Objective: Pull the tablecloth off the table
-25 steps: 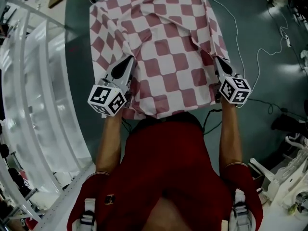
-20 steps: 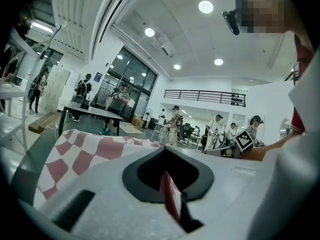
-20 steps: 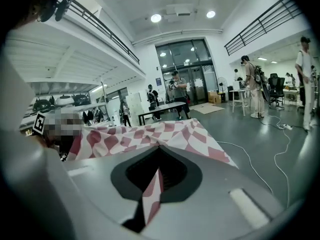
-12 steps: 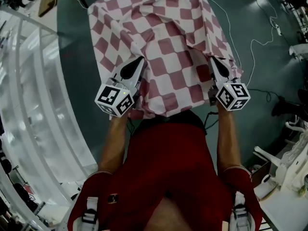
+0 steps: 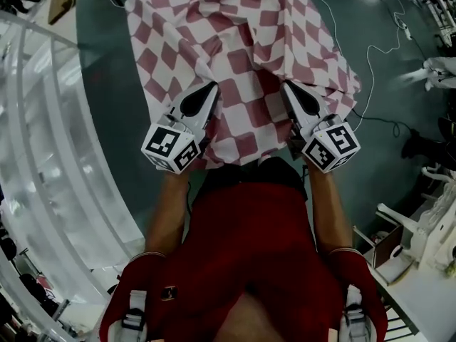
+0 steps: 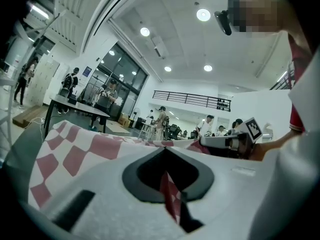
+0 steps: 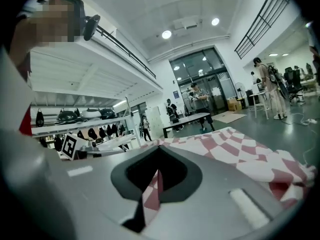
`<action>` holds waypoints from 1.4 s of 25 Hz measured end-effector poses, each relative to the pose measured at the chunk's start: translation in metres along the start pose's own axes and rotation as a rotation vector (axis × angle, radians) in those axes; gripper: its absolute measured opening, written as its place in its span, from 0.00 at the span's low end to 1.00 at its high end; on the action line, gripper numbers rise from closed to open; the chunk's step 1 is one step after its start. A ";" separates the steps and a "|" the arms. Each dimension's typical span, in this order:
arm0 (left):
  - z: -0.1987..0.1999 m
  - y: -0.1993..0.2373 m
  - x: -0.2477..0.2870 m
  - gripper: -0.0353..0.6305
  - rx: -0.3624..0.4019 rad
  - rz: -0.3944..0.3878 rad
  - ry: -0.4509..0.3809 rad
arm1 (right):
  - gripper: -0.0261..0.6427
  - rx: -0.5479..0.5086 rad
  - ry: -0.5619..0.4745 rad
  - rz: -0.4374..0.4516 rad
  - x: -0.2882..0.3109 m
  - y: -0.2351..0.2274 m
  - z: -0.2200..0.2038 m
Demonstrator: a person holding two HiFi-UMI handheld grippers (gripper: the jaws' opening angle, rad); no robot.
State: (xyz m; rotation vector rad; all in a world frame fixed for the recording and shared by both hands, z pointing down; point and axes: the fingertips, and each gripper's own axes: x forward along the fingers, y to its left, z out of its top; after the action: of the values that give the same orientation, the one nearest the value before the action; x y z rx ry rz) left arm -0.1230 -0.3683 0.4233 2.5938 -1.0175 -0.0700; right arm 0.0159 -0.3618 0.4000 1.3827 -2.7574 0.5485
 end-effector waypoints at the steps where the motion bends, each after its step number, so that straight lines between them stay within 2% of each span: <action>1: -0.002 -0.005 -0.002 0.07 0.004 0.005 0.001 | 0.05 0.003 -0.006 0.027 -0.002 0.007 0.000; 9: -0.004 -0.053 -0.047 0.07 0.060 0.092 -0.009 | 0.06 0.015 -0.068 0.201 -0.046 0.059 -0.001; 16: -0.031 -0.148 -0.083 0.07 0.069 0.150 -0.031 | 0.06 0.043 -0.112 0.310 -0.143 0.078 -0.017; 21: -0.039 -0.200 -0.130 0.07 0.050 0.219 -0.053 | 0.06 0.064 -0.121 0.397 -0.194 0.114 -0.034; 27: -0.034 -0.233 -0.182 0.07 0.055 0.227 -0.089 | 0.06 0.079 -0.137 0.418 -0.237 0.156 -0.044; 32: -0.025 -0.252 -0.223 0.07 0.070 0.180 -0.139 | 0.06 0.045 -0.148 0.413 -0.263 0.203 -0.049; 35: -0.029 -0.264 -0.257 0.07 0.065 0.145 -0.160 | 0.06 0.043 -0.154 0.377 -0.278 0.233 -0.057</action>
State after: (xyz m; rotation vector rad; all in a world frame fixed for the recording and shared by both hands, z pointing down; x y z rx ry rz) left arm -0.1368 -0.0088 0.3397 2.5971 -1.2820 -0.2142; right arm -0.0039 -0.0004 0.3374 0.9473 -3.1722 0.5305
